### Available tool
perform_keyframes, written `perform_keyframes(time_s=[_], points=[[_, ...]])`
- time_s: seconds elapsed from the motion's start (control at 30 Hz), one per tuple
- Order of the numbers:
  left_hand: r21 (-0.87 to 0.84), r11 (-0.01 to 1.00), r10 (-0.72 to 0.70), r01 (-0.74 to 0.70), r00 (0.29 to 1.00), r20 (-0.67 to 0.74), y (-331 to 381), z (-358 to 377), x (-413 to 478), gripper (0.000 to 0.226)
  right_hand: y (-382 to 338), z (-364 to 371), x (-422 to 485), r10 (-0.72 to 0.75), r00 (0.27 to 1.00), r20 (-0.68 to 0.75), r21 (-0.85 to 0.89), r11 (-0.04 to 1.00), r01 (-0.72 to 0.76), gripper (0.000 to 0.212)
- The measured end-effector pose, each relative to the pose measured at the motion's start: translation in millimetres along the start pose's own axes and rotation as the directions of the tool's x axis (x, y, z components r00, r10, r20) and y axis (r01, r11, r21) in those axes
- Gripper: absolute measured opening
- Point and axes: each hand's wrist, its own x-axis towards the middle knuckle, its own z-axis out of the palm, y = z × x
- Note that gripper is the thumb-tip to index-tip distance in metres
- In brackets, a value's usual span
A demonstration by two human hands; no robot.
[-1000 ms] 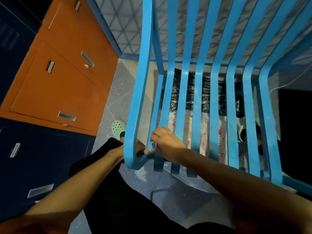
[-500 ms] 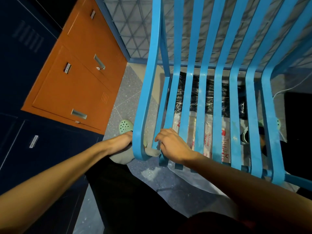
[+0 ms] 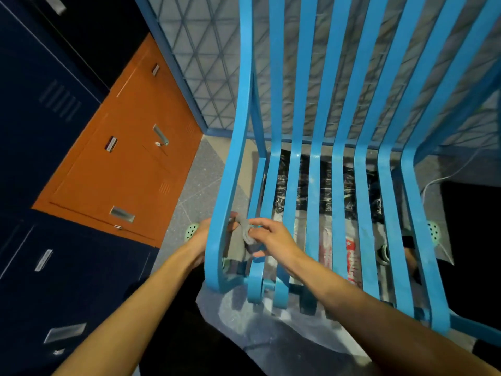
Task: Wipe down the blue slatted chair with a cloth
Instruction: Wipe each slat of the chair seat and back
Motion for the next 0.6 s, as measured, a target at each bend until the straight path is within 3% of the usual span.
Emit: perform_keyframes(time_s=[0.2, 0.3, 0.37, 0.47, 0.6], points=[[-0.056, 0.992, -0.112, 0.112, 0.994, -0.011, -10.7, 3.4, 25.4, 0.018, -9.8, -18.0, 26.3, 0.05, 0.999, 0.022, -0.18, 0.983, -0.045, 0.029], [0.053, 0.992, -0.116, 0.118, 0.993, -0.038, -4.5, -11.0, 37.4, 0.021, -18.8, -31.5, 40.2, -0.005, 0.999, -0.05, -0.217, 0.976, -0.006, 0.02], [0.016, 0.995, -0.102, 0.102, 0.995, 0.007, 3.8, -14.7, 44.2, 0.022, -23.5, -39.2, 50.9, -0.021, 0.994, -0.11, -0.207, 0.978, -0.002, 0.021], [-0.098, 0.995, -0.013, 0.034, 0.979, 0.202, 21.8, 1.6, 58.6, 0.035, -30.8, -43.1, 70.3, -0.048, 0.988, -0.143, -0.175, 0.984, 0.023, 0.024], [-0.022, 0.991, 0.133, -0.131, 0.979, 0.154, 14.9, 8.7, 113.2, 0.048, -38.8, -45.4, 99.2, -0.021, 0.996, -0.091, -0.076, 0.997, 0.014, 0.018]])
